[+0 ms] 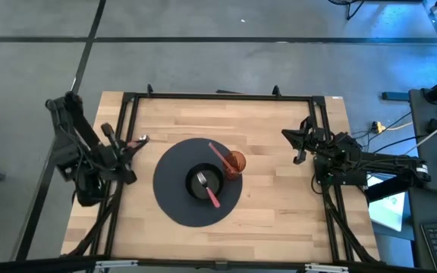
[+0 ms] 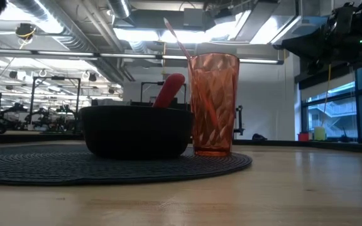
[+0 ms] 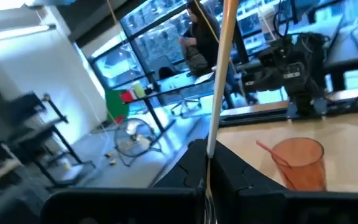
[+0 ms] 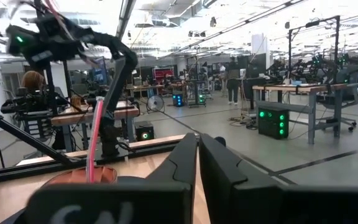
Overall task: Pick & Place Utensil
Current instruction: Put the orange spoon into the black bowl
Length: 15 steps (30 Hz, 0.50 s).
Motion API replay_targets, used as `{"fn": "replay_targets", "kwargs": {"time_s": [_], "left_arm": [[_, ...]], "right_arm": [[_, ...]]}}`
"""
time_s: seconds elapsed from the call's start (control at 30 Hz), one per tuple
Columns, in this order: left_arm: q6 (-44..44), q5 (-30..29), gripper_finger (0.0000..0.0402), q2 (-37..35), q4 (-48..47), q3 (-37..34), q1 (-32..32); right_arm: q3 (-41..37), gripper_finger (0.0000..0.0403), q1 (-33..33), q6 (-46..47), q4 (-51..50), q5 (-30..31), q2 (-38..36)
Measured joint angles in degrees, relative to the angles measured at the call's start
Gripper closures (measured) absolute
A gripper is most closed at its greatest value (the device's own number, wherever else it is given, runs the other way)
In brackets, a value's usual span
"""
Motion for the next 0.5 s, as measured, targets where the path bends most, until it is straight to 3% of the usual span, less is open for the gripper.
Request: {"fn": "replay_targets", "kwargs": {"time_s": [0.13, 0.27, 0.5], "left_arm": [[-10.54, -0.17, 0.04, -5.69, 0.4, -8.48, -0.48], [-19.33, -0.27, 0.04, -7.05, 3.7, -14.31, 1.23], [-17.17, -0.41, 0.04, -4.07, 17.26, -18.83, 6.07]], "right_arm": [[0.0, 0.0382, -0.02, -0.02, 0.06, 0.07, -0.01], [0.0, 0.0382, 0.0, -0.01, 0.93, 1.68, -0.02], [0.0, 0.0382, -0.02, 0.0, 1.31, 3.65, -0.01]]}}
